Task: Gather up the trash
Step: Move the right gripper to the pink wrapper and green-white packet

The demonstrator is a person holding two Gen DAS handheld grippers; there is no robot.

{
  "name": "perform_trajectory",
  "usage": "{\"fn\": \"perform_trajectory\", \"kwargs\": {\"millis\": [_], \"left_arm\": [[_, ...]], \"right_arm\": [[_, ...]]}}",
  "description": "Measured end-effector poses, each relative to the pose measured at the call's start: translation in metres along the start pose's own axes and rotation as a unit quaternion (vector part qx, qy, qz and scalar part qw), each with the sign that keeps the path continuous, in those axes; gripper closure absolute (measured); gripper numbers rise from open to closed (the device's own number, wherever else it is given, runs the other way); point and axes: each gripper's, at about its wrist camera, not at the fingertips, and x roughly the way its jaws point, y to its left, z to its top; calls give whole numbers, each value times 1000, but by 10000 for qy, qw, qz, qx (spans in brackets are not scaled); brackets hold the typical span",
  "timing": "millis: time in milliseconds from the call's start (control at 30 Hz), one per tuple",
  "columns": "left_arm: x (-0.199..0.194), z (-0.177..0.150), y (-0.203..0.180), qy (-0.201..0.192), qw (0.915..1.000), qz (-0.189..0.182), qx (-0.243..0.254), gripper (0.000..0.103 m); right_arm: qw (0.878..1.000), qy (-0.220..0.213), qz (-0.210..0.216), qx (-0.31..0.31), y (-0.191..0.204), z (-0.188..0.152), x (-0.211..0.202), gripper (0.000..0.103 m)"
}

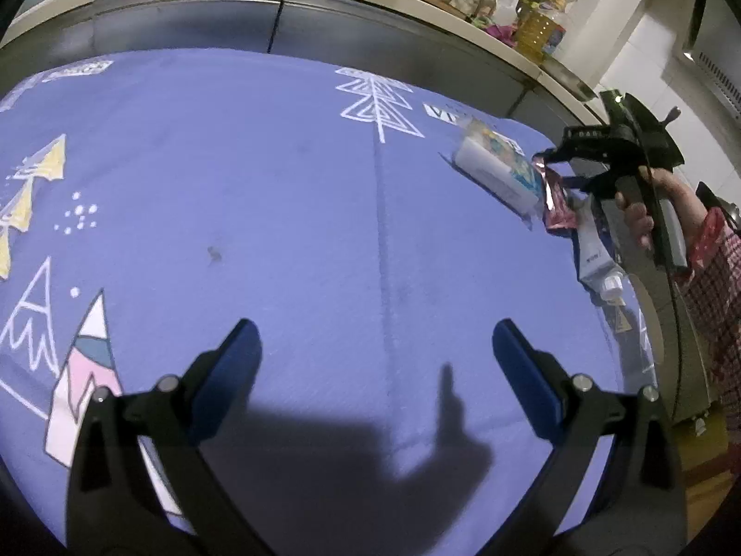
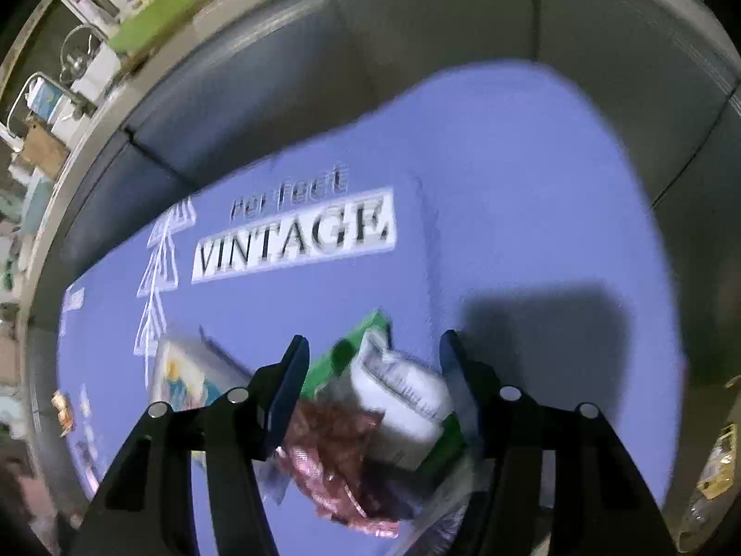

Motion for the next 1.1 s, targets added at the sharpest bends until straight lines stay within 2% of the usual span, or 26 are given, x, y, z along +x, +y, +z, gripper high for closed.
{"fn": "perform_trajectory", "kwargs": {"millis": [67,100,300,467,533,667,800,1000,1067,1100], "left_arm": [[3,2,0,0,10000,-30,-19,6],[4,2,0,-2,10000,-31,-25,6],[8,1,-10,-3,9999,49,146,6],[-2,-2,-20,-148,9994,-12,320,6],[-6,-3,-25,-183,9989,-139,405,6],[-7,-6,-43,-178,9964,-451,689,6],[7,1,-63,-55,9943,-583,893,6],[42,21,-97,25,9918,-518,1172,7],[55,26,-100,160,9918,-555,1140,22],[61,27,-100,271,9917,-623,1093,48]], "right_arm": [[9998,37,113,-140,4,-8,-1,51],[9992,110,359,-149,7,-16,-2,53],[9925,554,890,-623,43,-67,0,53],[9751,888,1610,-1242,93,-126,-2,53],[9688,635,1896,-1462,106,-139,-16,53],[9735,-283,1655,-1553,99,-151,-52,53],[9760,-606,1575,-1375,77,-160,-64,53],[9825,-804,1440,-860,37,-157,-70,53],[9835,-809,1395,-820,34,-150,-67,53],[9836,-800,1388,-823,34,-148,-66,53]]}}
